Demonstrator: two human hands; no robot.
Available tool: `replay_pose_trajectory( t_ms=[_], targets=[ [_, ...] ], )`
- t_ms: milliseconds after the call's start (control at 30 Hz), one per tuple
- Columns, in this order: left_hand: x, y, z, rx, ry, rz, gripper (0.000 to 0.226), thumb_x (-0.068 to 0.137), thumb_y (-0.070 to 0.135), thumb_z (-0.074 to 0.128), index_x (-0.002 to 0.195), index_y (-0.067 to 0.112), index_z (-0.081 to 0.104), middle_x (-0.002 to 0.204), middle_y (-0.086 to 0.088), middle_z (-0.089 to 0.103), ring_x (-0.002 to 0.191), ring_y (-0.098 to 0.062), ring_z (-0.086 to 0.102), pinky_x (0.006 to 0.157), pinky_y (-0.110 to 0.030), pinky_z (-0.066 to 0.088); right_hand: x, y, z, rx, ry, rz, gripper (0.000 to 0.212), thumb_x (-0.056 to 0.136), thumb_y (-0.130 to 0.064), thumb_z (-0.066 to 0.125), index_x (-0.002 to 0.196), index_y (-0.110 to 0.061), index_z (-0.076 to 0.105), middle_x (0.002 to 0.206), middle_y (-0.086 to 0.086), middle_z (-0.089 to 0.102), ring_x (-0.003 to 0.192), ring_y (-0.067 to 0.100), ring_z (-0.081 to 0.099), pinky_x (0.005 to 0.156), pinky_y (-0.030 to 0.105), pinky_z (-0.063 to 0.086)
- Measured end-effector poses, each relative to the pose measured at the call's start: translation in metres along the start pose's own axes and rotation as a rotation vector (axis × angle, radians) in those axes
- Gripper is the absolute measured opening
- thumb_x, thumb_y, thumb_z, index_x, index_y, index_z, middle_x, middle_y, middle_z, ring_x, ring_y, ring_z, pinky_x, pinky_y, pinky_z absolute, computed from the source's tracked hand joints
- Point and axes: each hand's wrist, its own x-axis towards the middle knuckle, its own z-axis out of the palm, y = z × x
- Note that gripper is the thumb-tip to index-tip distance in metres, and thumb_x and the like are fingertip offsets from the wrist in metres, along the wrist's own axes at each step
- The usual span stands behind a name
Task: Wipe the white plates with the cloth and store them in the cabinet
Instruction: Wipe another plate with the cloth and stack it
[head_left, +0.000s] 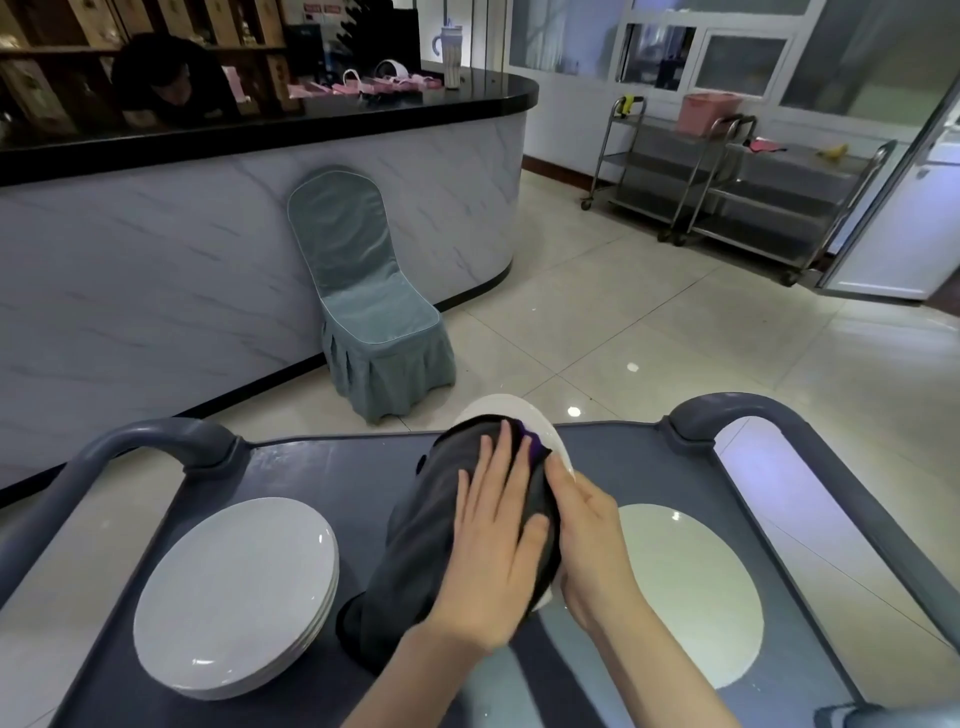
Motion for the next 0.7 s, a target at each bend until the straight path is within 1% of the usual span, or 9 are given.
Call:
replay_pose_trajectory(
  t_ms=[33,100,200,300,400,467,500,600,700],
  targets=[
    [0.000,0.000,0.002,0.019,-0.013,0.024,0.062,0.090,0.037,0.012,0.146,0.042,-0.015,0.154,0.030,-0.027,0.145,0.001,-0.022,0.121,-0.036,-0.008,0.000,-0.002,0.001,0.004,0.004,0.009,0.031,0.100,-0.030,0.052,0.097,-0.012,0.076,0.098,0.009,0.077,0.095,0.020,0.072,0.089,0.038,0.054],
    [0.004,-0.005,0.000,-0.048,0.001,0.058,0.059,0.094,0.036,0.015,0.149,0.040,-0.007,0.156,0.031,-0.020,0.147,0.000,-0.016,0.122,-0.036,-0.007,-0.005,-0.002,0.003,-0.011,0.010,0.003,0.029,0.101,-0.030,0.051,0.096,-0.017,0.077,0.096,0.008,0.078,0.096,0.021,0.073,0.088,0.036,0.055],
    [0.014,-0.020,-0.010,-0.225,0.037,-0.045,0.059,0.097,0.046,0.020,0.152,0.041,0.001,0.161,0.026,-0.005,0.148,0.003,-0.008,0.124,-0.042,-0.001,-0.013,0.001,0.003,-0.106,0.003,-0.031,0.032,0.100,-0.030,0.053,0.086,-0.012,0.075,0.087,0.009,0.077,0.080,0.016,0.070,0.077,0.034,0.055],
    [0.014,-0.028,-0.013,-0.375,0.049,-0.163,0.057,0.099,0.047,0.023,0.152,0.044,0.002,0.160,0.027,-0.002,0.146,0.008,-0.007,0.124,-0.043,0.003,-0.014,0.000,0.004,-0.161,0.026,-0.046,0.040,0.100,-0.030,0.053,0.066,-0.011,0.062,0.062,-0.001,0.064,0.059,0.010,0.056,0.058,0.020,0.046],
    [0.001,-0.016,-0.001,-0.142,-0.012,-0.100,0.061,0.094,0.042,0.015,0.147,0.046,-0.015,0.158,0.028,-0.018,0.145,0.005,-0.018,0.123,-0.034,-0.007,-0.004,-0.001,0.005,-0.161,0.071,-0.071,0.039,0.100,-0.030,0.054,0.064,-0.017,0.064,0.058,-0.008,0.061,0.056,0.005,0.052,0.056,0.015,0.044],
    [-0.007,-0.006,0.008,0.059,-0.058,-0.049,0.065,0.088,0.038,0.006,0.138,0.050,-0.033,0.151,0.031,-0.032,0.144,0.004,-0.023,0.119,-0.026,-0.014,0.000,0.000,0.007,-0.159,0.071,-0.079,0.037,0.100,-0.031,0.053,0.070,-0.019,0.071,0.065,-0.002,0.069,0.063,0.006,0.059,0.062,0.019,0.048],
    [-0.007,-0.005,0.009,0.082,-0.068,-0.027,0.065,0.087,0.037,0.005,0.137,0.050,-0.034,0.149,0.032,-0.033,0.144,0.004,-0.023,0.118,-0.025,-0.015,0.000,0.000,0.007,-0.151,0.062,-0.070,0.036,0.100,-0.032,0.053,0.074,-0.018,0.073,0.070,0.002,0.071,0.066,0.008,0.062,0.065,0.022,0.051],
    [0.004,-0.012,-0.001,-0.072,-0.036,-0.005,0.059,0.094,0.035,0.015,0.145,0.048,-0.012,0.156,0.030,-0.016,0.146,0.004,-0.015,0.121,-0.030,-0.010,-0.003,0.006,0.007,-0.139,0.048,-0.040,0.038,0.100,-0.033,0.054,0.072,-0.013,0.070,0.068,0.005,0.069,0.066,0.011,0.061,0.063,0.025,0.050],
    [0.016,-0.026,-0.014,-0.261,0.029,-0.097,0.054,0.101,0.034,0.021,0.150,0.046,0.000,0.160,0.027,-0.002,0.146,0.007,-0.008,0.123,-0.036,-0.004,-0.010,0.012,0.007,-0.210,0.041,-0.033,0.041,0.099,-0.033,0.054,0.064,-0.013,0.061,0.064,0.005,0.063,0.065,0.014,0.055,0.065,0.030,0.046]
  ],
)
